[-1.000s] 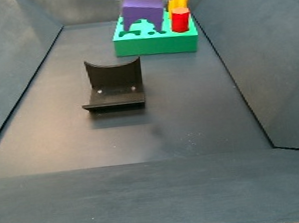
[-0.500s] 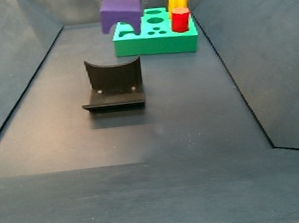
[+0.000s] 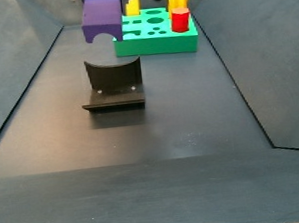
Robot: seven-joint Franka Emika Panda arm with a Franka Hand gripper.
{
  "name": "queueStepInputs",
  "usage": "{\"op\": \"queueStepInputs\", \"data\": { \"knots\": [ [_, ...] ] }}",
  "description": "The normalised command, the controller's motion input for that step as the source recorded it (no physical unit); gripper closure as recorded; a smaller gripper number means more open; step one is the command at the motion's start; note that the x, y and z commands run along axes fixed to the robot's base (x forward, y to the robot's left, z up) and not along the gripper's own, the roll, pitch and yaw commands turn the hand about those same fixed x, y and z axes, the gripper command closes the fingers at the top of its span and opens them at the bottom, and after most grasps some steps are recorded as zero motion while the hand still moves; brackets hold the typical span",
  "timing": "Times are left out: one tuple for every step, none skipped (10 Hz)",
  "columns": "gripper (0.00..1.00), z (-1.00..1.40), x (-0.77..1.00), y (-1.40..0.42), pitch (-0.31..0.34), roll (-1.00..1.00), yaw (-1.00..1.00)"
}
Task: Pick up the arch object. Move up. Place the arch object on the fixture. Regrasp the arch object. Rotate the arch object. Move to above the board. Insert the arch object.
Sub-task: Place the arch object on the fixture.
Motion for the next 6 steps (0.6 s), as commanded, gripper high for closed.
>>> {"op": "queueStepInputs", "data": {
  "knots": [
    [1.00, 0.00, 0.05, 0.05, 0.114, -0.80, -0.17],
    [1.00, -0.01, 0.04, 0.04, 0.058, -0.55, -0.16],
    [1.00, -0.01, 0.05, 0.04, 0.044, -0.43, -0.15],
    [1.00, 0.00, 0.06, 0.02, 0.025, -0.24, -0.12],
    [1.00, -1.00, 0.12, 0.13, 0.184, -1.00, -0.03],
    [1.00, -1.00, 0.13, 0.14, 0.180, -1.00, -0.04]
  ]
}}
